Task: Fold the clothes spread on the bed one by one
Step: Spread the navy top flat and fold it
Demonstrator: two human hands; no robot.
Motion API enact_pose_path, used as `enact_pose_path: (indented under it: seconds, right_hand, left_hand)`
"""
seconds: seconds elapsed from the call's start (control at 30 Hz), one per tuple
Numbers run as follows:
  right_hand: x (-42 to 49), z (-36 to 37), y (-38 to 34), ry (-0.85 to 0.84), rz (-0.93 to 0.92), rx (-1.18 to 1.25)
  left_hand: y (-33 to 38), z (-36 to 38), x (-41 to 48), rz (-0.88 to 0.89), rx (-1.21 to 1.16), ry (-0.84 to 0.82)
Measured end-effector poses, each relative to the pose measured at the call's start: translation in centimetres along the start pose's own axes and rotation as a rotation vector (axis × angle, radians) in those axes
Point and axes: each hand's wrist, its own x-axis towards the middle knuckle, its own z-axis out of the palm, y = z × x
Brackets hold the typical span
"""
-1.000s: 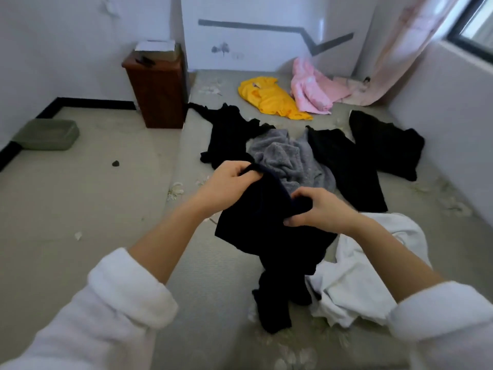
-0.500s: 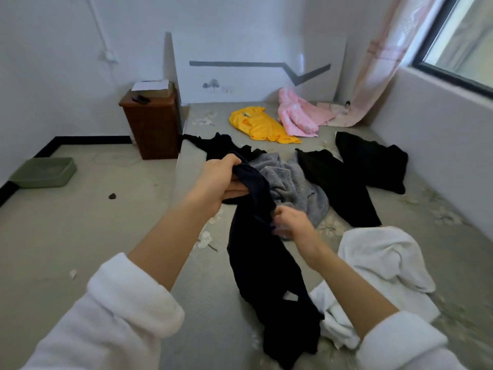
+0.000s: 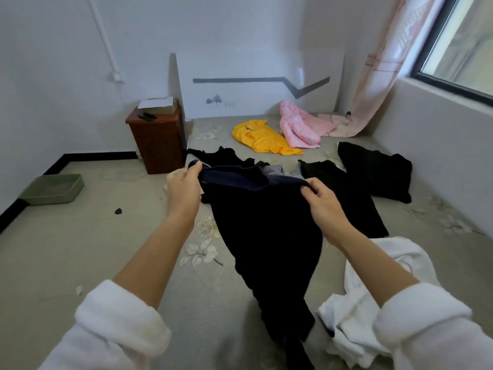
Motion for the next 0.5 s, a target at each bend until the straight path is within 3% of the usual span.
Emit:
enact_pose_path:
  seconds: [0.13, 0.2, 0.33, 0.43, 0.5]
  right_hand:
    - [1.1, -2.7, -4.5, -0.243, 0.04, 0.04]
    - [1.2, -4.2, -6.4, -0.336, 0.083, 0.034]
    - [1.2, -6.3, -9.0, -0.571, 0.106, -0.151]
    - [1.2, -7.6, -10.3, -0.762, 0.141, -0.323]
    - [1.4, -8.2, -10.9, -0.74, 0.121, -0.521]
  left_hand:
    - [0.6, -1.9, 1.0, 0.154, -0.173, -0.392]
    - [1.3, -2.5, 1.6, 0.155, -0.172, -0.436]
    - [2.1, -2.9, 1.8, 0.237, 0.103, -0.544]
    - [3.4, -3.5, 2.0, 0.016, 0.316, -0.913]
    - [4.2, -4.5, 2.6, -0.194, 0.485, -1.185]
